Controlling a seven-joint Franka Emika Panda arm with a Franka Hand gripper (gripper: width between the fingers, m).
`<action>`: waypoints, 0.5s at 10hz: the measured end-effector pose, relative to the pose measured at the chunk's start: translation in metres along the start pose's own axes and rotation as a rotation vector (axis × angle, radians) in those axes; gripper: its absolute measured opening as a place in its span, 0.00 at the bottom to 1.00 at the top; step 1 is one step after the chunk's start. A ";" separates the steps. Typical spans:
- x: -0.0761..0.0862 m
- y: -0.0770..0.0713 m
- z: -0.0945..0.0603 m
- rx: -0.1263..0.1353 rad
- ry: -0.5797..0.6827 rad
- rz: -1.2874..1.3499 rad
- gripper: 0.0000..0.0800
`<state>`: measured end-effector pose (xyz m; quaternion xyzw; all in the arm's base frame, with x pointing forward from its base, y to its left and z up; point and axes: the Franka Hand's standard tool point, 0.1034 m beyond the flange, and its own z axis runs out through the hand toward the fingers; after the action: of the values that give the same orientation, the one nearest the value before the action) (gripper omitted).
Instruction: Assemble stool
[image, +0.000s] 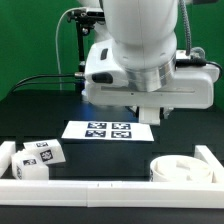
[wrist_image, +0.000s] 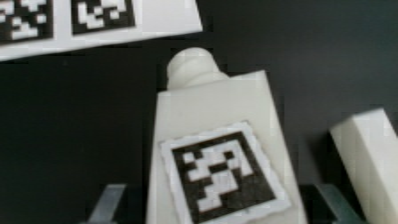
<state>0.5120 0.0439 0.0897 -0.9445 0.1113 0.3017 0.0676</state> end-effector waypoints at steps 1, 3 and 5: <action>0.005 -0.002 -0.005 0.008 0.103 -0.003 0.40; 0.011 -0.021 -0.027 0.025 0.265 -0.031 0.40; 0.025 -0.038 -0.064 0.040 0.430 -0.058 0.40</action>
Offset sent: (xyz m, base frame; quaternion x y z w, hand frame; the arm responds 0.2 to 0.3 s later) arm 0.0748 0.0238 0.0412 0.1187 0.2430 -0.0040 0.9627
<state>0.5767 0.0637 0.1297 -0.9884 0.1018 0.0887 0.0697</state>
